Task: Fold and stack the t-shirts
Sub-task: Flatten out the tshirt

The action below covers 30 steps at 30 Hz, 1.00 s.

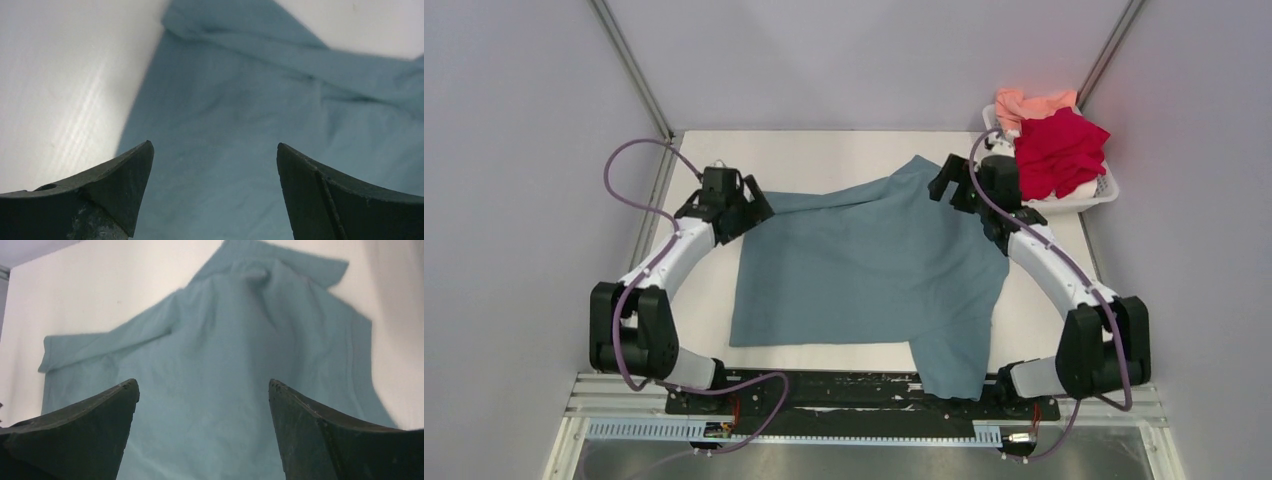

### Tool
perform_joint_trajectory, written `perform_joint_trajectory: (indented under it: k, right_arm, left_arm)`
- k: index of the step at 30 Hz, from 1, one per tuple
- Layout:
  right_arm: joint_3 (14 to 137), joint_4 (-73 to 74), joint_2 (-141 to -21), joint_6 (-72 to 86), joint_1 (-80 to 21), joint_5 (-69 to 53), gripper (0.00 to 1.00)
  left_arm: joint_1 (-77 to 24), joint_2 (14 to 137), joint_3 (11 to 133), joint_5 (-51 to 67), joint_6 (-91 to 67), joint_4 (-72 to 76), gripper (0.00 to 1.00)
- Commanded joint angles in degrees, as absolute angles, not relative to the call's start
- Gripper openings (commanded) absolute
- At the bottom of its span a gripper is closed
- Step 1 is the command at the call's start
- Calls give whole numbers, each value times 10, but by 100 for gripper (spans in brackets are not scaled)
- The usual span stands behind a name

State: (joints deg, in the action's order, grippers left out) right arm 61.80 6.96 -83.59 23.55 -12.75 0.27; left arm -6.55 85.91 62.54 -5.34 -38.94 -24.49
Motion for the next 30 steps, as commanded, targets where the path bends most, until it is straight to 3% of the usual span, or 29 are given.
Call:
perform_joint_trajectory:
  k: [1, 7, 11, 25, 30]
  right_arm:
    - [514, 133, -779, 295, -139, -28, 100]
    - [418, 177, -755, 336, -169, -39, 100]
    - [420, 171, -812, 333, -170, -25, 100]
    - [605, 120, -1074, 304, -168, -2, 100]
    - [688, 149, -1090, 289, -168, 43, 100]
  left_arm:
    - [-125, 792, 522, 41, -422, -186, 100]
    - [-166, 762, 408, 76, -443, -150, 100]
    - [-167, 782, 376, 52, -453, -126, 100]
    - [-95, 1013, 550, 40, -429, -145, 100]
    - [-87, 1039, 627, 12, -414, -181, 100]
